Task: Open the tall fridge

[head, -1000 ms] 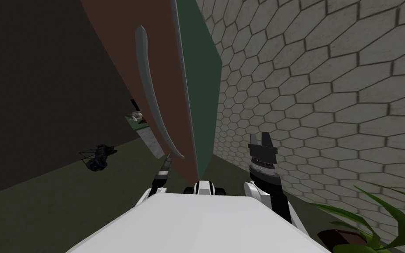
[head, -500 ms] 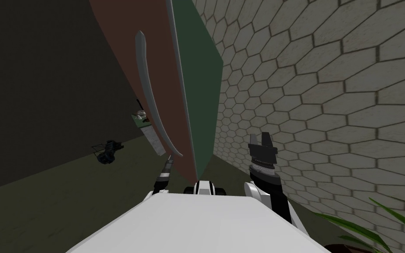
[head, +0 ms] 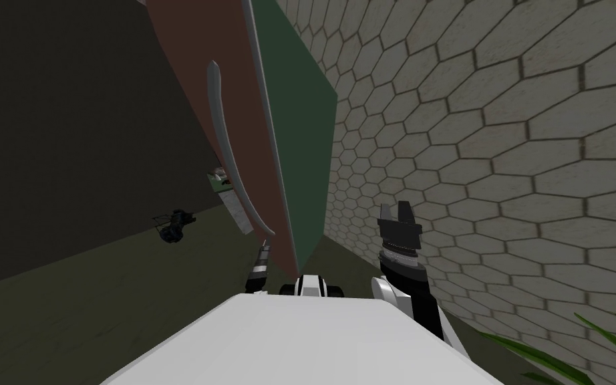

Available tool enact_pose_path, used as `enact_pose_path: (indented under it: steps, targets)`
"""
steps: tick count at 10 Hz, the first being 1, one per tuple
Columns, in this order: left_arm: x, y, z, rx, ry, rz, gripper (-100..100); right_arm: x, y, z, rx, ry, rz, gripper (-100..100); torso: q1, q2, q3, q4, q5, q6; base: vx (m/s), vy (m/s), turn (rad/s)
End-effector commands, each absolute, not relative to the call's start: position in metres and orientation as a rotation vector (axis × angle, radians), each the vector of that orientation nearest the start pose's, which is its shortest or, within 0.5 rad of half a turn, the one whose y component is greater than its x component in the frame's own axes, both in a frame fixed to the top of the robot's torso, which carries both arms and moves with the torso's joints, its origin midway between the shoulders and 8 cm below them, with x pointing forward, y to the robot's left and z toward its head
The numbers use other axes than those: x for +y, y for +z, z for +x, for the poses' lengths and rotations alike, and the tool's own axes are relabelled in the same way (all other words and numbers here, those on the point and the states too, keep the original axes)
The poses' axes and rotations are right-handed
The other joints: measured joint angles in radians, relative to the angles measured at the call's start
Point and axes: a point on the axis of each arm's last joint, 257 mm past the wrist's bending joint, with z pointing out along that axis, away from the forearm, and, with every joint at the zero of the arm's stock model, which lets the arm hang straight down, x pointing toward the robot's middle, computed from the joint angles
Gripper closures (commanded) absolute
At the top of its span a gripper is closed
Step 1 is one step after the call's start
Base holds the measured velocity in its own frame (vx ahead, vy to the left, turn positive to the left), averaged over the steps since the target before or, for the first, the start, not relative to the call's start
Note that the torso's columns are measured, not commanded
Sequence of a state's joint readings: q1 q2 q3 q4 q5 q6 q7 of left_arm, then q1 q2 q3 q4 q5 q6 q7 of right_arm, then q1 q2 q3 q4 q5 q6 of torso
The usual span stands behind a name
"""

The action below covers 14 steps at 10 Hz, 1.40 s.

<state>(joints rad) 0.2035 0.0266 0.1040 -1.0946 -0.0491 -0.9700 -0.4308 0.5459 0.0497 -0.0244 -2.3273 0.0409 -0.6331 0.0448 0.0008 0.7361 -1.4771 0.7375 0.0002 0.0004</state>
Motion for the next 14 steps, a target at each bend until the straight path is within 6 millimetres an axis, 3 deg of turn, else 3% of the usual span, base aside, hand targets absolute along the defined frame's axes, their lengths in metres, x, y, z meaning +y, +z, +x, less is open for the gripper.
enact_pose_path:
  steps: [1,5,6,7,9,10,14]
  targets:
    - [0.273,-0.309,0.401,1.069,-0.832,-0.777,-100,-0.284,0.055,0.306,0.513,1.218,0.532,0,0.001,0.0,0.0,0.0,0.0,0.0,0.0,-0.027,0.022]
    - [0.279,-0.295,0.427,1.08,-0.832,-0.759,-100,-0.284,0.055,0.306,0.513,1.218,0.532,0,-0.001,0.002,0.001,0.0,0.0,0.0,0.006,-0.007,0.02]
    - [0.28,-0.296,0.422,1.077,-0.831,-0.759,-100,-0.284,0.055,0.306,0.513,1.218,0.532,0,-0.001,0.001,0.001,0.001,-0.001,0.0,-0.005,-0.005,0.012]
    - [0.278,-0.302,0.413,1.077,-0.829,-0.763,100,-0.284,0.055,0.306,0.513,1.218,0.532,0,-0.001,0.0,0.0,0.001,0.0,0.0,-0.004,0.003,-0.041]
    - [0.278,-0.303,0.412,1.077,-0.831,-0.762,100,-0.284,0.055,0.306,0.513,1.218,0.532,0,0.003,-0.002,-0.001,-0.001,0.001,-0.001,-0.011,-0.001,-0.018]
    - [0.291,-0.3,0.413,1.098,-0.81,-0.725,-100,-0.284,0.055,0.306,0.513,1.218,0.532,0,0.001,-0.001,-0.001,0.0,0.0,0.0,-0.01,-0.007,0.004]
    - [0.318,-0.289,0.428,1.154,-0.759,-0.643,-100,-0.284,0.055,0.306,0.513,1.218,0.532,0,-0.002,0.003,0.002,0.002,-0.001,0.001,-0.025,-0.017,0.015]
